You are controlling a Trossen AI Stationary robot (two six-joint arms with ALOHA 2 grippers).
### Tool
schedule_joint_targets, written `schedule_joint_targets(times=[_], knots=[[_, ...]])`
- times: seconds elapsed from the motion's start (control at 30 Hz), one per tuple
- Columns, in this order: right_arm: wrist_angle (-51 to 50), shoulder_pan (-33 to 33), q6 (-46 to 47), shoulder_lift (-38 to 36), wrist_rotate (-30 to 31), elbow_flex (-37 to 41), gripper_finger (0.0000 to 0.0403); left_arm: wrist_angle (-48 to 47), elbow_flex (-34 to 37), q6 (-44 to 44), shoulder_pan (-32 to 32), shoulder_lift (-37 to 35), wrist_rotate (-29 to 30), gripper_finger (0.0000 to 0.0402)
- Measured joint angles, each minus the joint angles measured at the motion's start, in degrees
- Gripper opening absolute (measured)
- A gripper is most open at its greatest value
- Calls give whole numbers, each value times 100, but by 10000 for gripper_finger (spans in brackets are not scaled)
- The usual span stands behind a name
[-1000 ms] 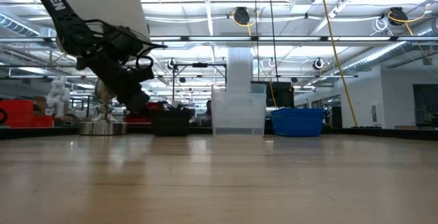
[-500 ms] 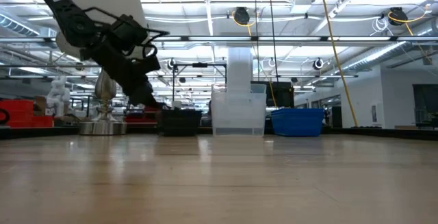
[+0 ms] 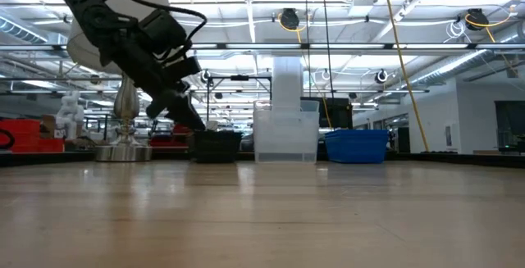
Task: Stack baskets by color
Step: Adjust the stacked black bins
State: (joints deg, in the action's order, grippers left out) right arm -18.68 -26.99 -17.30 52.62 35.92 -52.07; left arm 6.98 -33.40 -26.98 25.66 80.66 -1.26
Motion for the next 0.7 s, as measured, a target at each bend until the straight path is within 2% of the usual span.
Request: schedule_joint_targets(times=[0.17,0.33,0.53,0.7], knots=[[40,-1,-105,0,-1,0,178,489,1,-124,-64,383,79,3],[42,-2,-164,0,1,0,178,468,2,-123,-56,571,1002,4],[42,-1,-223,0,1,0,178,248,2,-44,-58,571,1265,6],[42,0,-247,0,1,0,178,10,2,74,-58,571,1788,4]])
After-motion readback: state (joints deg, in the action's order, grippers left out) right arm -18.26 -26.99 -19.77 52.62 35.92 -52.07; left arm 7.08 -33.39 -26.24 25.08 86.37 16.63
